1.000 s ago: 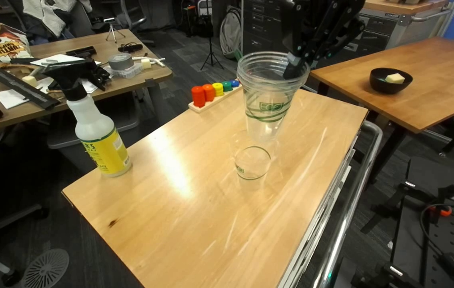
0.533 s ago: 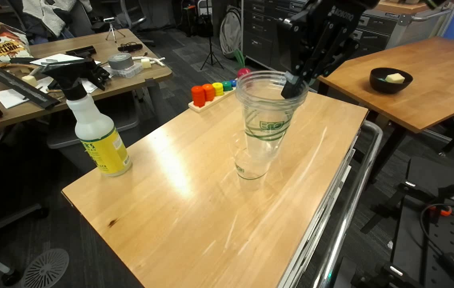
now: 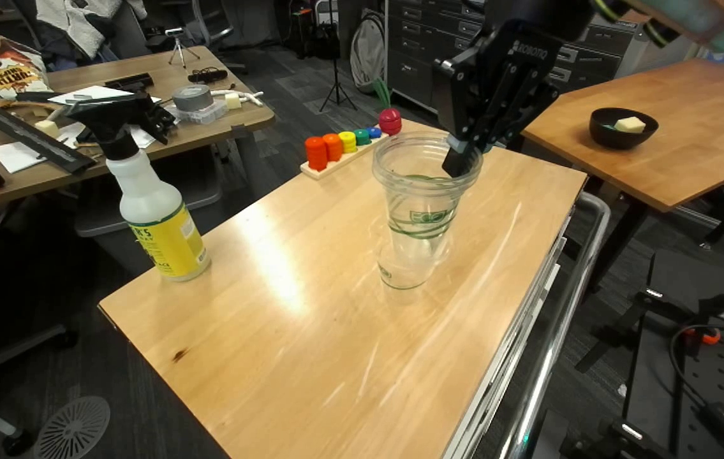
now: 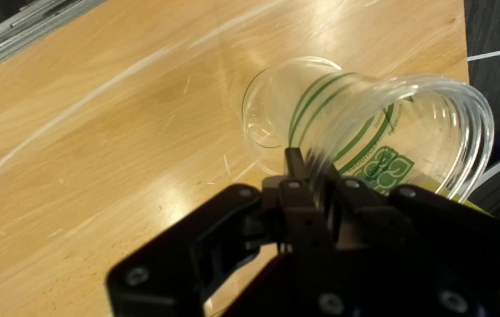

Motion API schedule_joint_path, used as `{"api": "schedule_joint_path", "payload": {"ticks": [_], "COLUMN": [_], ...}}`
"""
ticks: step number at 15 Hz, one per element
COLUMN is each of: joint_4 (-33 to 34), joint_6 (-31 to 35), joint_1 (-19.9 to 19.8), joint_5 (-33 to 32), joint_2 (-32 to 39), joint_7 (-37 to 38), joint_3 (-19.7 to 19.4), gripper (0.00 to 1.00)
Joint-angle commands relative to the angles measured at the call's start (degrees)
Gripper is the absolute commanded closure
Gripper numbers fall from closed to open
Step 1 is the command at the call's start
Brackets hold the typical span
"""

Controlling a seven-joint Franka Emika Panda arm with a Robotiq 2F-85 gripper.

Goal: Stack the cups together

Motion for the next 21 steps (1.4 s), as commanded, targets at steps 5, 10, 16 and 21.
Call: {"api": "schedule_joint_path", "payload": {"ticks": [5,10,16,21], "joint_4": [0.53,0.61,6.15,18.16], "joint_6": [2.56,3.05,-10.17,-17.50], "joint_1": [-0.51,-0.76,-1.90,-3.95], "joint_5": [-3.51,-4.41,-7.21,-16.81], "joint_2": [1.88,2.39,1.08,0.08], "joint_7": [-0.55,-0.34,1.04,2.02], "joint_3": [0.32,-0.04,-0.72,-0.05], "gripper": [0.61,0.22,0.00,0.00]}}
